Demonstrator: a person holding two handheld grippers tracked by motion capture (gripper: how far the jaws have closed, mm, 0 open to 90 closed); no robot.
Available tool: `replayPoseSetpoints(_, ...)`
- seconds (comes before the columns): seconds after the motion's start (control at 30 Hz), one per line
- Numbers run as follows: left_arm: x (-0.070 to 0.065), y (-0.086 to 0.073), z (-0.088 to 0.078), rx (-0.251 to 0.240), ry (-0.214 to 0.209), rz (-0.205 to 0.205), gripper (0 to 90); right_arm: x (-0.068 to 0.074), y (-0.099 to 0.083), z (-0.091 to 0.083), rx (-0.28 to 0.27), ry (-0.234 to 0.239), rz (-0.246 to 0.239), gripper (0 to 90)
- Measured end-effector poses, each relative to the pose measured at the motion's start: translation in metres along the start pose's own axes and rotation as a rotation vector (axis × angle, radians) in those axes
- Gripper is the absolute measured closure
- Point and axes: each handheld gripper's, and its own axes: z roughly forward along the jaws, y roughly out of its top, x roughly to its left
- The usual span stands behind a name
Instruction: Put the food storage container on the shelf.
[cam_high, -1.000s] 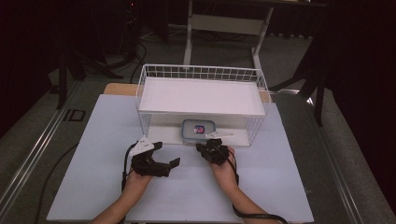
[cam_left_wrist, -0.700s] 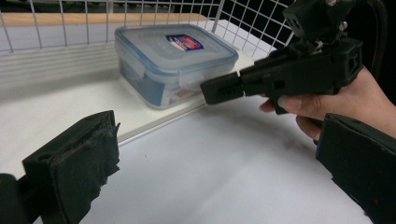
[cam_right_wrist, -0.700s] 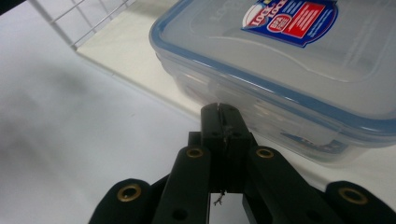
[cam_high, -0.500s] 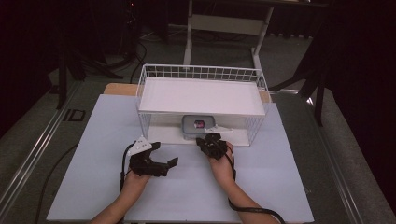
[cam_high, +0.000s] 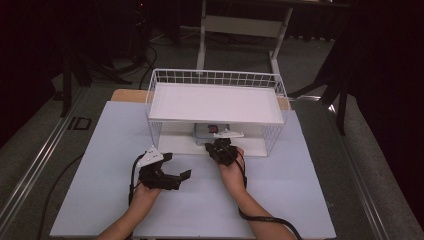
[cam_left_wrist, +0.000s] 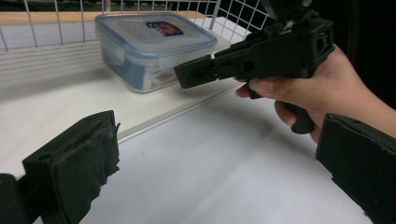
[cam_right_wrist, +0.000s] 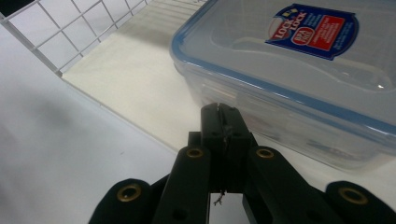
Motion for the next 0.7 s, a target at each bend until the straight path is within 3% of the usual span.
replayPoseSetpoints(0.43, 0.000, 0.000, -0.001, -0.006, -0.003, 0.000, 0.4, -0.006, 0.001, 0.001, -0.007, -0.019, -0.007, 87.6)
replayPoseSetpoints(0.7, -0.003, 0.000, -0.001, -0.009, -0.017, 0.031, 0.4, -0.002, -0.007, -0.019, -0.028, 0.011, -0.021, 78.2)
